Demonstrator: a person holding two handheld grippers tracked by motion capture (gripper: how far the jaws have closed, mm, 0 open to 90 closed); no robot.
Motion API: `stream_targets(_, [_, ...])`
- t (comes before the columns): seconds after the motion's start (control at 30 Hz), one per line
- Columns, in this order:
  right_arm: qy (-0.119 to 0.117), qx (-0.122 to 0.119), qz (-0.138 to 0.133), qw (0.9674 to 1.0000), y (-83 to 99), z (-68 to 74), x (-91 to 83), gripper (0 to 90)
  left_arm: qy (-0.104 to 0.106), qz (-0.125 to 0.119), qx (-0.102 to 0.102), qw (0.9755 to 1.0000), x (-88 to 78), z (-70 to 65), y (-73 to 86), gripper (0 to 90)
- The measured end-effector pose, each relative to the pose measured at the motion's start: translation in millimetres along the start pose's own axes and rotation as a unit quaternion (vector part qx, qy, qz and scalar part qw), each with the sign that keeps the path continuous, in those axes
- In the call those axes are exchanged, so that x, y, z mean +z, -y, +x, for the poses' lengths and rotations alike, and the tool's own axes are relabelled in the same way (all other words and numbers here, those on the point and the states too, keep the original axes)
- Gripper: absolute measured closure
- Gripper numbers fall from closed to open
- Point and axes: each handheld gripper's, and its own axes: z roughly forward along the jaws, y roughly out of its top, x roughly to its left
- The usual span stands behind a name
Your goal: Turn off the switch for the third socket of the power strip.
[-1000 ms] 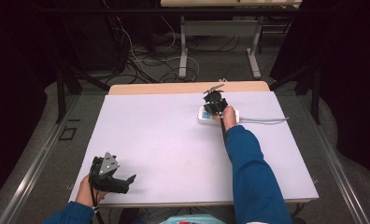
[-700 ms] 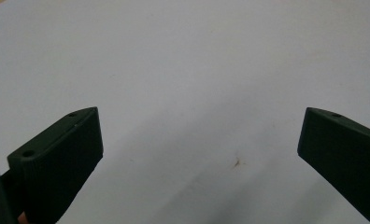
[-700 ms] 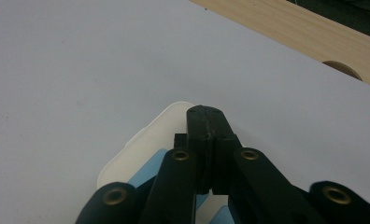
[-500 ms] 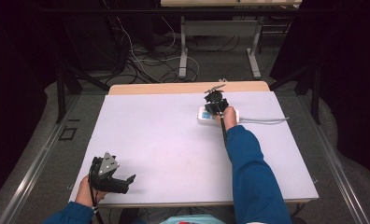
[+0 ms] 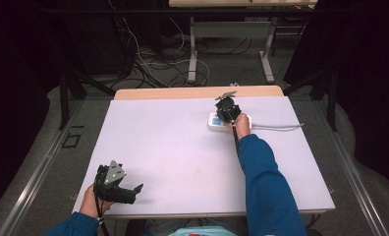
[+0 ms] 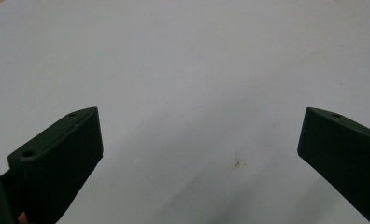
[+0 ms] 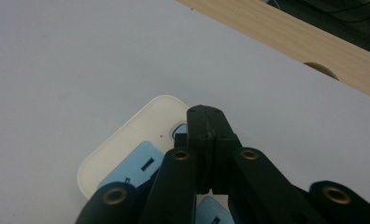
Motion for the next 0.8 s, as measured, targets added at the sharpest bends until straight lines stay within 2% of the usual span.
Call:
stream_targets(0.07, [0.0,-0.002,-0.001,1.0,0.0,-0.3,0.2,90.0,-0.003,-0.006,-0.002,1.0,1.0,-0.4,0.3,0.2])
stream_targets(0.33, [-0.002,-0.008,0.0,1.0,-0.3,0.4,0.5,90.0,0.001,0.0,0.0,1.0,0.6,-0.3,-0.2,0.2])
stream_targets(0.57, [0.013,-0.018,0.002,0.9998,0.0,4.5,1.4,90.0,0.002,0.0,-0.001,1.0,0.7,-0.5,-0.2,0.2])
stream_targets(0.63, [0.02,-0.032,-0.002,0.9993,0.8,6.2,1.6,90.0,0.002,0.0,-0.001,1.0,0.5,-0.2,-0.1,0.2])
stream_targets(0.8, [0.021,-0.031,-0.003,0.9993,1.4,6.2,1.3,90.0,0.003,-0.001,0.001,1.0,1.0,-0.2,-0.3,0.2])
